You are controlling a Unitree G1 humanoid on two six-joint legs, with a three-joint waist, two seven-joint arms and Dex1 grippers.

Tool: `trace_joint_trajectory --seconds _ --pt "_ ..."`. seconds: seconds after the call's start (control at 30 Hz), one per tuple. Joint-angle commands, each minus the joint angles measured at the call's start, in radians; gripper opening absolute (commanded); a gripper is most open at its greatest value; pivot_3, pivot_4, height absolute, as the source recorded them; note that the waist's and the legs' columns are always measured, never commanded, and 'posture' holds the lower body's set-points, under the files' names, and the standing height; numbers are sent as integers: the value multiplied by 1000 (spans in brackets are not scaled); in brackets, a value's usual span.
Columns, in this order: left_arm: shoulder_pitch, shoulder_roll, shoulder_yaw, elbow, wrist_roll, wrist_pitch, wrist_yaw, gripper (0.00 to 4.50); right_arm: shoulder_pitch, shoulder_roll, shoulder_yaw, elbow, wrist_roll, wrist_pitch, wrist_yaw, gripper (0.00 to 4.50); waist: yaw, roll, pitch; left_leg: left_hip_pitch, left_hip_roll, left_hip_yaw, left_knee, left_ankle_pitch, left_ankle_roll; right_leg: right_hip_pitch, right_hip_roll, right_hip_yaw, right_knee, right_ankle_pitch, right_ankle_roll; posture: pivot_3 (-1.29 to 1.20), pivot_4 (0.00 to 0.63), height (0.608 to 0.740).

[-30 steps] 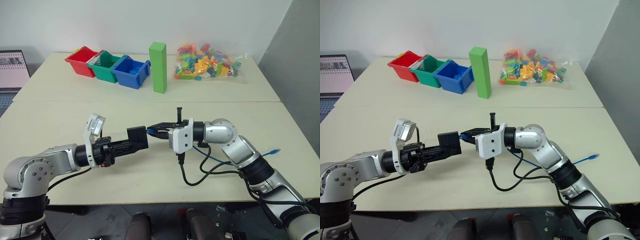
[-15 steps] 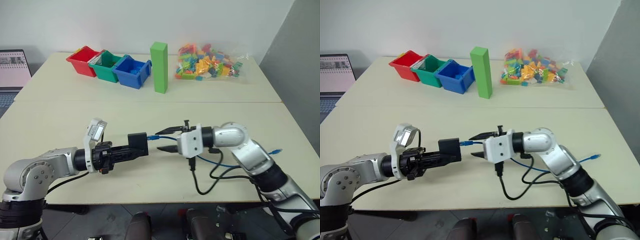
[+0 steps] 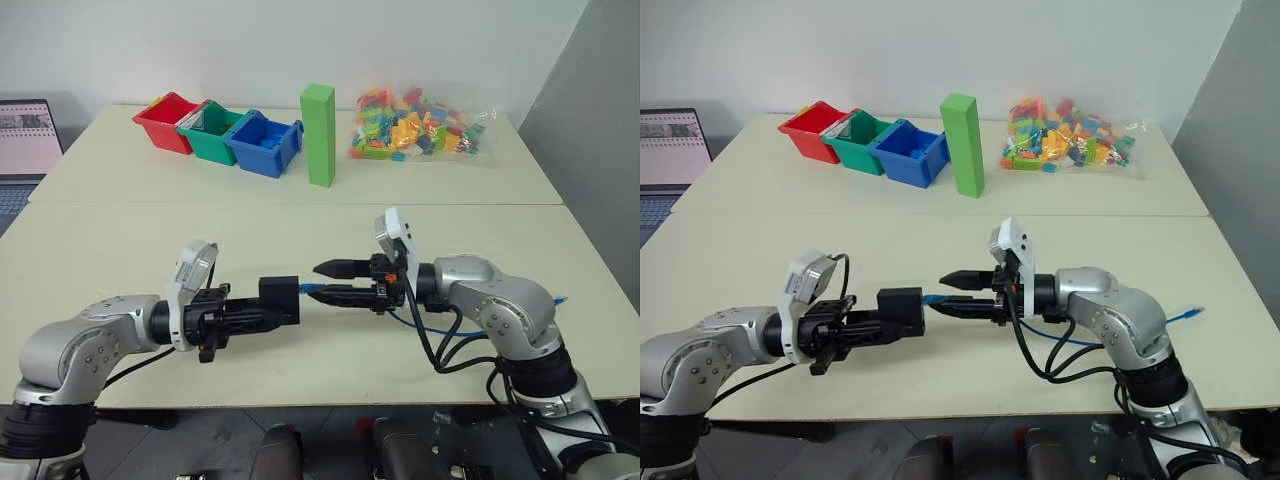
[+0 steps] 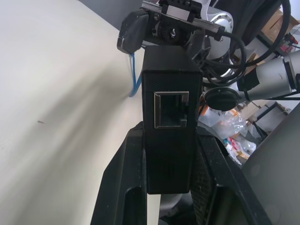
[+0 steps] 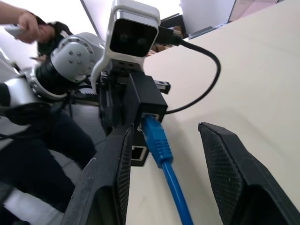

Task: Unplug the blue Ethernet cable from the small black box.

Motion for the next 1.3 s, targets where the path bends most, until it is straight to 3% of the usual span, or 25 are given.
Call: trace_joint_trajectory --seconds 0.03,0.57,0.9,1.3 --pt "4 13 2 -16 8 -33 -32 781 -4 24 -46 -4 80 61 -28 2316 0 0 0 0 0 0 0 0 0 0 0 0 0 -1 2 0 150 740" --pt "20 1 5 -6 28 -56 -44 781 -8 27 -23 6 92 90 -35 2316 -9 0 0 0 0 0 0 0 0 0 0 0 0 -2 3 0 150 740" --pt "24 -1 -3 -3 36 -66 -51 781 -16 18 4 1 75 81 -22 63 -10 0 0 0 0 0 -1 0 0 0 0 0 -1 -2 3 0 150 740" --pt "44 8 -11 -7 46 -90 -78 781 -11 -21 -10 23 109 139 14 41 -11 0 0 0 0 0 -1 0 0 0 0 0 -1 -2 3 0 150 740"
